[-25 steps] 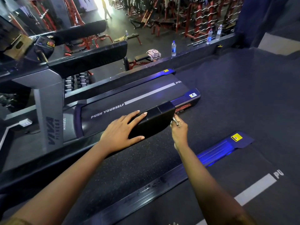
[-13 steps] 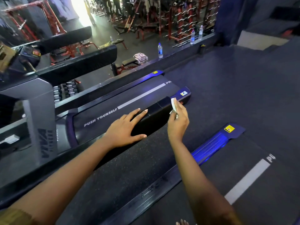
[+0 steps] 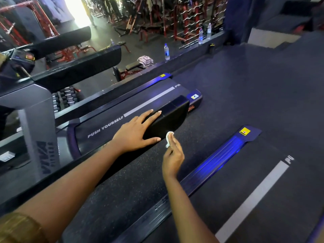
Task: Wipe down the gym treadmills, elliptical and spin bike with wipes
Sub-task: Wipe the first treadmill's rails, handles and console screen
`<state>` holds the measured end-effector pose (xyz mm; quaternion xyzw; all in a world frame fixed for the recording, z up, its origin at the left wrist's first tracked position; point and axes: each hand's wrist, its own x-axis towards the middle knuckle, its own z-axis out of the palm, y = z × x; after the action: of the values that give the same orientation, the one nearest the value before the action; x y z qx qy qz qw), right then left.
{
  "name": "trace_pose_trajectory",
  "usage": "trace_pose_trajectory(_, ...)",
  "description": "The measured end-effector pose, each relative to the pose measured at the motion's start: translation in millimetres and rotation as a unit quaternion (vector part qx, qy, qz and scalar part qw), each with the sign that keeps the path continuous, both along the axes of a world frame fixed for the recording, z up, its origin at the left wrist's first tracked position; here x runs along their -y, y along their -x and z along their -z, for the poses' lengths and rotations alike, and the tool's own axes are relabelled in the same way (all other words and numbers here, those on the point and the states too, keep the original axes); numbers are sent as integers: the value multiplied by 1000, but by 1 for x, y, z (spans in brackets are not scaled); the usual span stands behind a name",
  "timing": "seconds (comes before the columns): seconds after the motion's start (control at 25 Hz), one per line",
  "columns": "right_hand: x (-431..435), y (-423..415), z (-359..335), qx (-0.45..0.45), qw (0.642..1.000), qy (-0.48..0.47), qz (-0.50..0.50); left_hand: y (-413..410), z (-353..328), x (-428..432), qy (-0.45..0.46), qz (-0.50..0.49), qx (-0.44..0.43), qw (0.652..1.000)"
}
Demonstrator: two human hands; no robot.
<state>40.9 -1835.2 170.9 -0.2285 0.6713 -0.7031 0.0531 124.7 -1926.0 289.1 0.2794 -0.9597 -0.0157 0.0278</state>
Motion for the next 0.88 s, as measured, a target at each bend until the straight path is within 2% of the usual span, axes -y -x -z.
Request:
trace_pose_trajectory(0.12, 5, 38, -17, -3, 994, 56, 90, 0, 3, 2, 2, 7, -1, 1000)
trace_pose_trajectory(0.2, 19, 66, -35, -18, 991, 77, 107, 1, 4, 3, 0, 7, 1, 1000)
trace_pose_trajectory(0.36, 29, 50, -28, 17, 995, 50, 83, 3, 1, -1, 12, -2, 1, 1000)
trace_pose_trajectory(0.52, 0, 4, -3, 58, 998, 3, -18, 3, -1, -2, 6, -7, 11, 1000)
trace_pose_trajectory(0.56, -6, 4, -6, 52, 998, 7, -19, 3, -1, -2, 6, -7, 9, 1000)
trace_pose_trajectory(0.72, 9, 61, -48, 12, 994, 70, 85, 3, -1, -3, 11, -7, 15, 1000)
trace_pose_trajectory(0.88, 29, 75, -71, -42, 996, 45, 60, 3, 3, -1, 16, -2, 8, 1000)
